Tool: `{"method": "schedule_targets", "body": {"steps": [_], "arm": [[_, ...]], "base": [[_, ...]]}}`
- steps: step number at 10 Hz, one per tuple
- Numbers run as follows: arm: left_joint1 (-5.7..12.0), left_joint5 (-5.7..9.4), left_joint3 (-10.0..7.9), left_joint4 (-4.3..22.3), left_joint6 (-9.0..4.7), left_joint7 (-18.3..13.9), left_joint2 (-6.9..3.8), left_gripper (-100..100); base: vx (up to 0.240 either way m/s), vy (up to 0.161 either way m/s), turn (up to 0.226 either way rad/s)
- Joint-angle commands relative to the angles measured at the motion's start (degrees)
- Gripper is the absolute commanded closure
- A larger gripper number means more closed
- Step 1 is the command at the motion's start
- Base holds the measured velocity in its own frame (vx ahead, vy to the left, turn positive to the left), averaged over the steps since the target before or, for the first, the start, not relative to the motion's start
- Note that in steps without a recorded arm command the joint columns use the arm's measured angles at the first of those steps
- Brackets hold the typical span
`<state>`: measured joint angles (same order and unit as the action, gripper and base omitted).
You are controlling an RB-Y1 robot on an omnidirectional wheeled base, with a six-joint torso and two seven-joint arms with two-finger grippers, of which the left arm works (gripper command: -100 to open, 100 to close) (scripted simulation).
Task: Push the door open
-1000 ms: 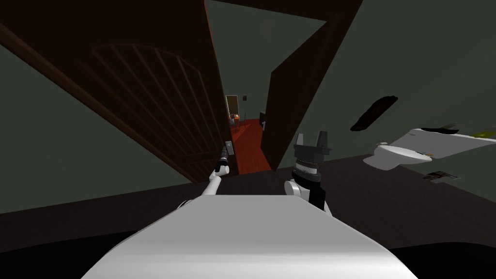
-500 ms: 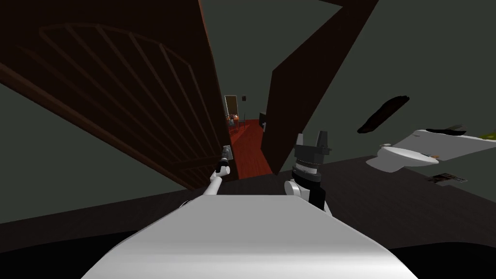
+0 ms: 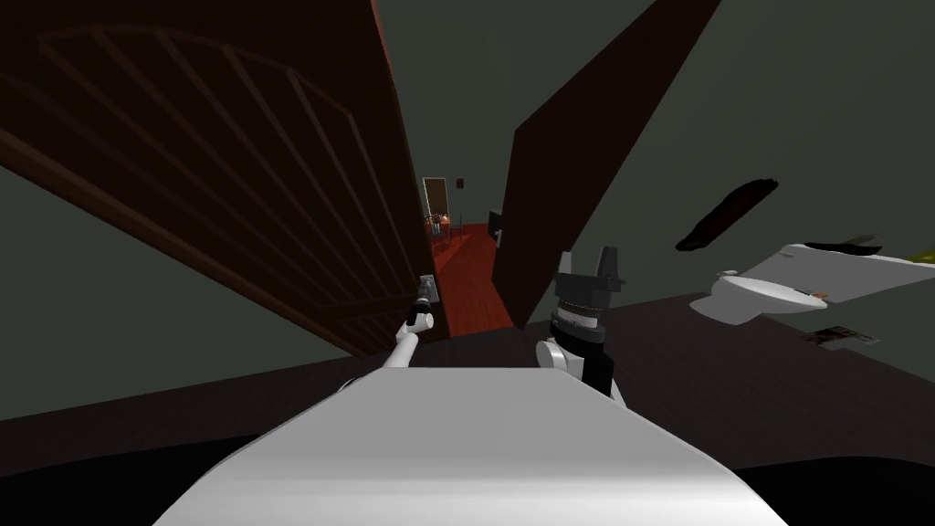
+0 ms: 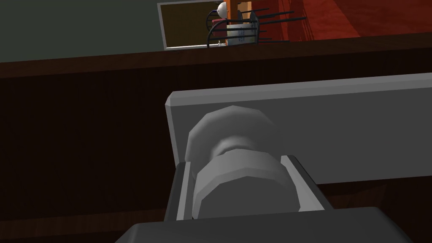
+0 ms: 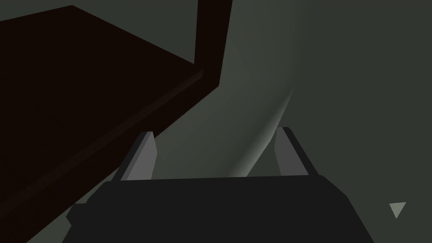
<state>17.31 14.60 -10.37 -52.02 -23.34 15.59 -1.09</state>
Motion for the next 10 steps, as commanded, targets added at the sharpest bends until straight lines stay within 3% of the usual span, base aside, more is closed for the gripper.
{"method": "schedule_targets", "body": {"steps": [1, 4, 10], "arm": [[0.01, -0.01, 0.03, -0.04, -0.03, 0.01, 0.03, 100], [0.13, 0.12, -0.36, 0.78, -0.13, -0.42, -0.92, 100], [0.98, 0.55, -1.74, 3.35, -0.84, -1.96, -3.87, 100]], "base": [[-0.010, -0.001, 0.001], [0.078, -0.027, 0.033], [0.185, -0.050, 0.062]]}}
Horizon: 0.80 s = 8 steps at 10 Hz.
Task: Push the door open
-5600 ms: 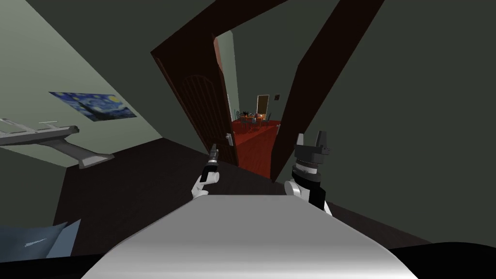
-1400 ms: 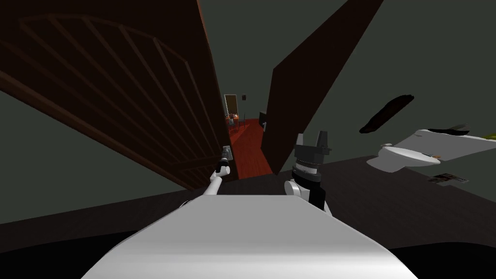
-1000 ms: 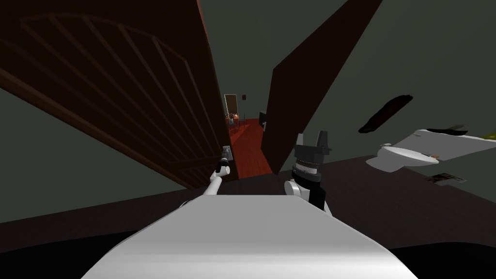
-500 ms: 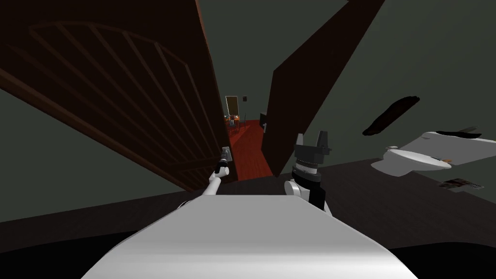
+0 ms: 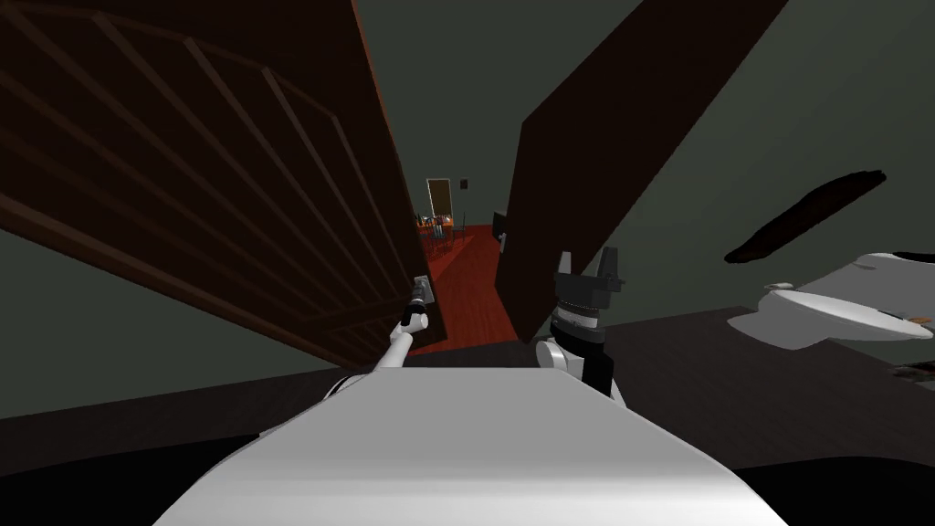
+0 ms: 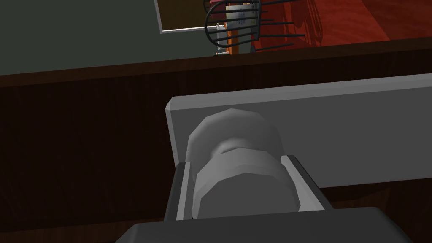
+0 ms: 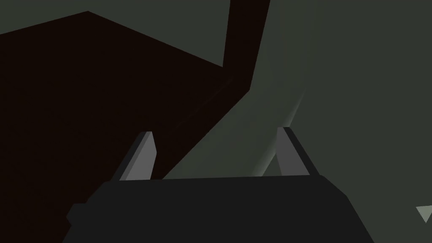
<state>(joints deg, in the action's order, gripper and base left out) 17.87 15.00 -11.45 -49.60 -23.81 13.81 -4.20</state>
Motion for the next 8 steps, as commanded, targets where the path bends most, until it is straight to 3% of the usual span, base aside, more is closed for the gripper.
{"method": "schedule_targets", "body": {"steps": [1, 8], "arm": [[0.58, 0.24, -0.95, 1.47, -0.51, -0.50, -1.34, 100], [2.03, 0.98, -3.32, 5.90, -1.73, -3.16, -5.68, 100]], "base": [[0.196, -0.096, 0.106], [0.194, -0.097, 0.106]]}}
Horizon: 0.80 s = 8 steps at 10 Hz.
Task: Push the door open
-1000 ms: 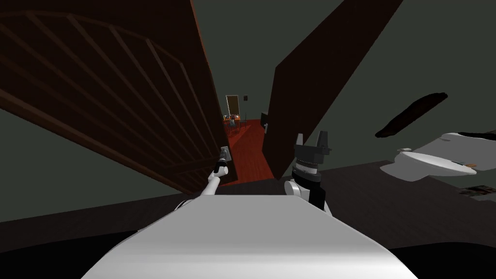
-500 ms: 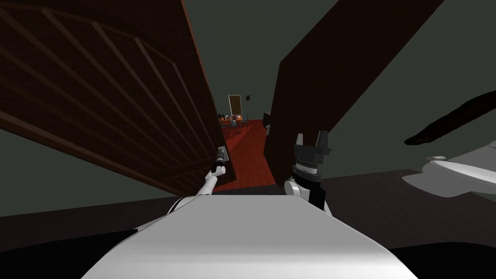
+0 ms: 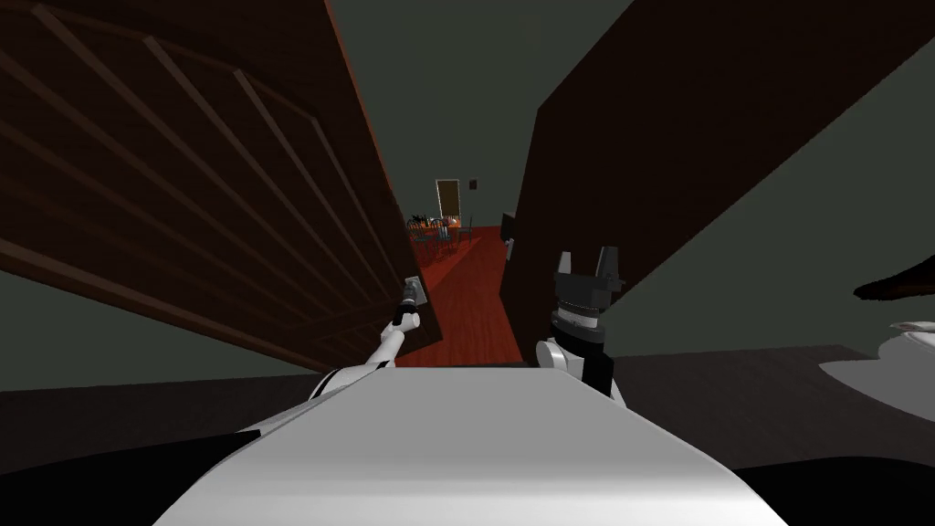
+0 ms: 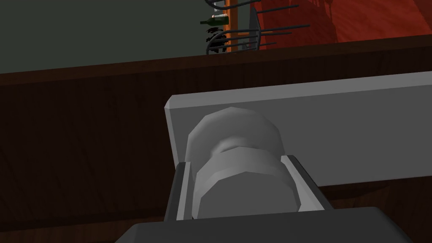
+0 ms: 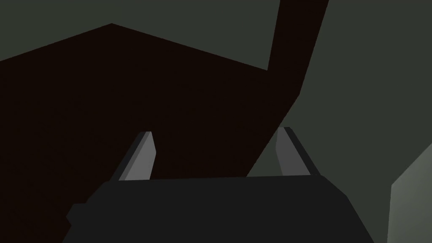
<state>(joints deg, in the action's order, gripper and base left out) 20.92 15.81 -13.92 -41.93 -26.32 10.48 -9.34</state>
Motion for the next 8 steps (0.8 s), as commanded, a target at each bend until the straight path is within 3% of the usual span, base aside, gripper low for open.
{"method": "schedule_targets", "body": {"steps": [1, 3, 6, 8], "arm": [[-1.01, 0.17, -0.85, -1.76, 0.78, 0.17, -0.54, 100], [-0.37, 0.50, -1.90, 0.19, 0.24, -1.00, -2.36, 100], [-0.27, 0.55, -2.07, 0.51, 0.15, -1.19, -2.65, 100], [0.13, 0.76, -2.72, 1.74, -0.18, -1.92, -3.76, 100]], "base": [[0.133, -0.061, 0.059], [0.188, -0.118, 0.127], [0.095, -0.050, 0.042], [0.071, -0.050, 0.053]]}}
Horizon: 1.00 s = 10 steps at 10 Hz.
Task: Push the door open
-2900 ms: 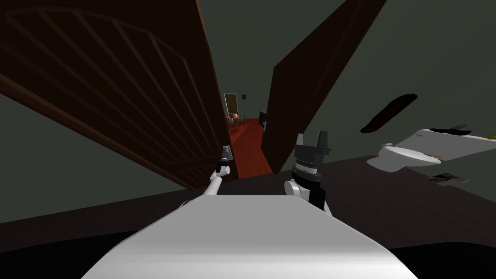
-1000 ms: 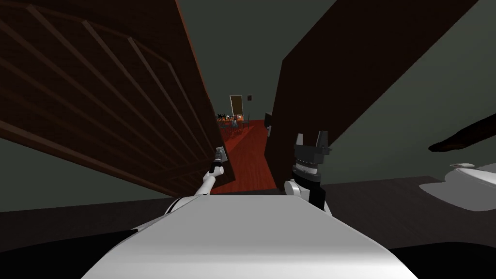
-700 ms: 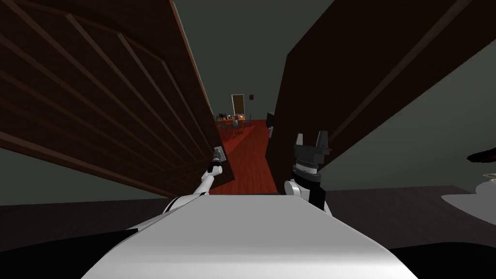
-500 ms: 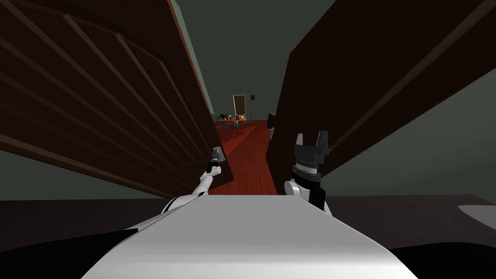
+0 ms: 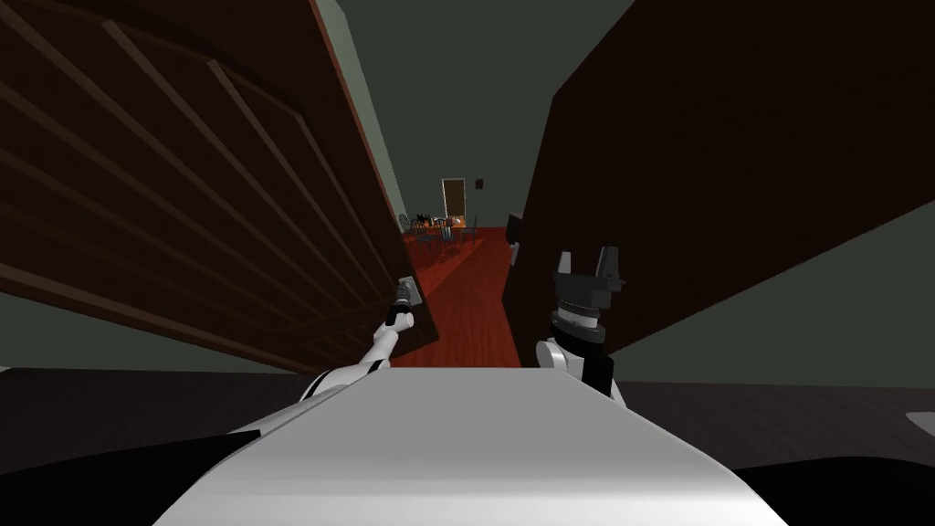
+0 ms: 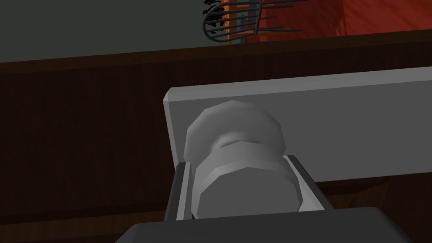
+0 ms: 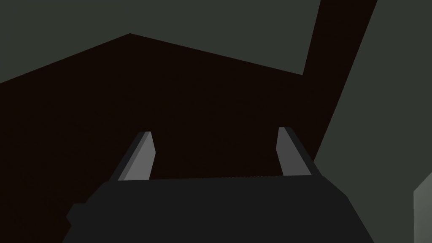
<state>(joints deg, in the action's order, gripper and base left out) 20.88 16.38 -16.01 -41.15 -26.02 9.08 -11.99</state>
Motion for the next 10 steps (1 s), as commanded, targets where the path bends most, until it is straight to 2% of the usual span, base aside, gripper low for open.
{"method": "schedule_targets", "body": {"steps": [1, 4, 6, 7, 10], "arm": [[0.36, 0.29, -0.95, 1.54, -0.65, -0.88, -1.64, 100], [0.79, 0.51, -1.65, 2.86, -1.01, -1.67, -2.82, 100], [0.87, 0.55, -1.77, 3.09, -1.08, -1.81, -3.02, 100], [1.15, 0.69, -2.23, 3.94, -1.31, -2.31, -3.78, 100], [1.45, 0.85, -2.72, 4.86, -1.56, -2.87, -4.58, 100]], "base": [[0.170, -0.134, 0.174], [0.160, -0.084, 0.074], [0.113, -0.044, 0.039], [0.160, -0.103, 0.091], [0.150, -0.083, 0.081]]}}
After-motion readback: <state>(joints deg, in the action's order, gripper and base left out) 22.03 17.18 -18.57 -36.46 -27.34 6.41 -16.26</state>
